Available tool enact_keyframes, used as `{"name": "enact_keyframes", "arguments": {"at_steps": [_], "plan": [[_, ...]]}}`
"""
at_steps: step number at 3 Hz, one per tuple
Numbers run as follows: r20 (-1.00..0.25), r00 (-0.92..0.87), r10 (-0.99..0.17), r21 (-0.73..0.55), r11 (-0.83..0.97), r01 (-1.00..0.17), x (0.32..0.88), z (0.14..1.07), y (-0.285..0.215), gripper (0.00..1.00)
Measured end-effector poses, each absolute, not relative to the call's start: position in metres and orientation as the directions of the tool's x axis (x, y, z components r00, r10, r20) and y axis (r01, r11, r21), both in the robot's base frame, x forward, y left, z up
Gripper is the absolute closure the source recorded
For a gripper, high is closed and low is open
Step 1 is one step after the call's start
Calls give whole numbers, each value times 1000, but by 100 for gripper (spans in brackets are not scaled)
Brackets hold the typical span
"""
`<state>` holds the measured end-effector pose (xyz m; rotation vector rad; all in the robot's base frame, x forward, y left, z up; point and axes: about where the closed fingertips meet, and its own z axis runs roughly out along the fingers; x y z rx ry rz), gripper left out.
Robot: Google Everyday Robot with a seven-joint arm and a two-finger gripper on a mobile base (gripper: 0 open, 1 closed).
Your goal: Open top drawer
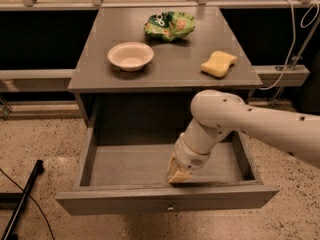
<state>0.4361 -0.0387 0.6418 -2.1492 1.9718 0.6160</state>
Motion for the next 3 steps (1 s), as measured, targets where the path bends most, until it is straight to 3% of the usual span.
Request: {"name": "enact_keyframes", "arguments": {"at_steps": [2, 3], "plan": [[-534, 37, -845, -41, -18, -999, 416, 735, -83, 100], [-541, 29, -840, -58, 3, -998, 414, 743, -91, 86]]}}
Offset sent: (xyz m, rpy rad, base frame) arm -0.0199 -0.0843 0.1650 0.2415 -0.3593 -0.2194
